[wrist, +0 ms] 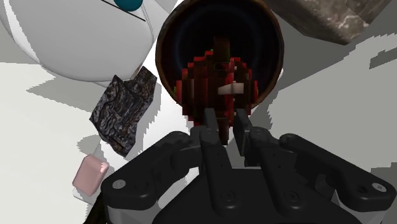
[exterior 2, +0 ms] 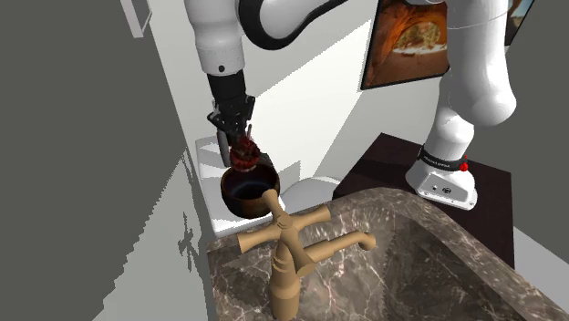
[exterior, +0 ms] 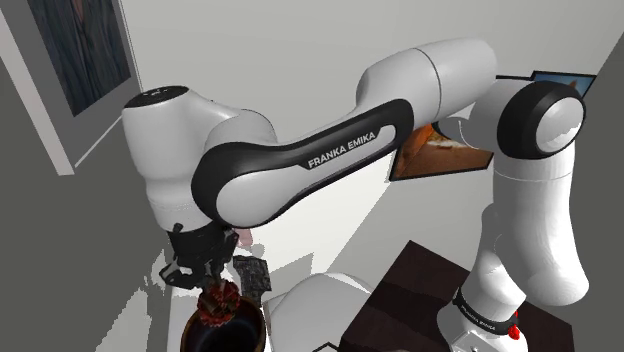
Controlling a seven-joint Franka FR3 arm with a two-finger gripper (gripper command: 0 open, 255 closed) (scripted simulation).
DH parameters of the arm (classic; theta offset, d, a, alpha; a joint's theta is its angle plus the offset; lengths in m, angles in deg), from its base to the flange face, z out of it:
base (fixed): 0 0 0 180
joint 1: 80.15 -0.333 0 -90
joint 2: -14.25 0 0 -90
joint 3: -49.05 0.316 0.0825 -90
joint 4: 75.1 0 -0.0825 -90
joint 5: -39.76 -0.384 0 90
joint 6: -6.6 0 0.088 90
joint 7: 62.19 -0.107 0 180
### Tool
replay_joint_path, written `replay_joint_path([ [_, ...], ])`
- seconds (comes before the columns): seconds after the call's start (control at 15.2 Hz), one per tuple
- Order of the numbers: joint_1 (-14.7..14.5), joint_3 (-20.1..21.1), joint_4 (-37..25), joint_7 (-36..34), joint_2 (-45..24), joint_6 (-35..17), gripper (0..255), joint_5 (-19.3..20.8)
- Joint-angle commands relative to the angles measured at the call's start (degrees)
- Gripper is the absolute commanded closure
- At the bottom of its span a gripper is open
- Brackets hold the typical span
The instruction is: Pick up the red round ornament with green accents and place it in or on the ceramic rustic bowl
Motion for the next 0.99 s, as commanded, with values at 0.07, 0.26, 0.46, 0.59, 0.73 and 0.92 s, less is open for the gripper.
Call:
replay_joint_path([
  [0.07,0.00,-0.11,1.68,-0.34,-0.42,-2.10,255,0.29],
  [0.26,-0.02,-0.29,3.11,-0.64,-1.08,-4.10,255,0.67],
  [0.46,-0.05,-0.44,4.14,-0.89,-1.65,-5.65,255,0.99],
  [0.59,-0.06,-0.44,4.13,-0.89,-1.66,-5.64,255,1.00],
  [0.73,-0.06,-0.44,4.13,-0.89,-1.66,-5.64,255,1.00],
  [0.92,-0.06,-0.44,4.13,-0.89,-1.66,-5.64,255,1.00],
])
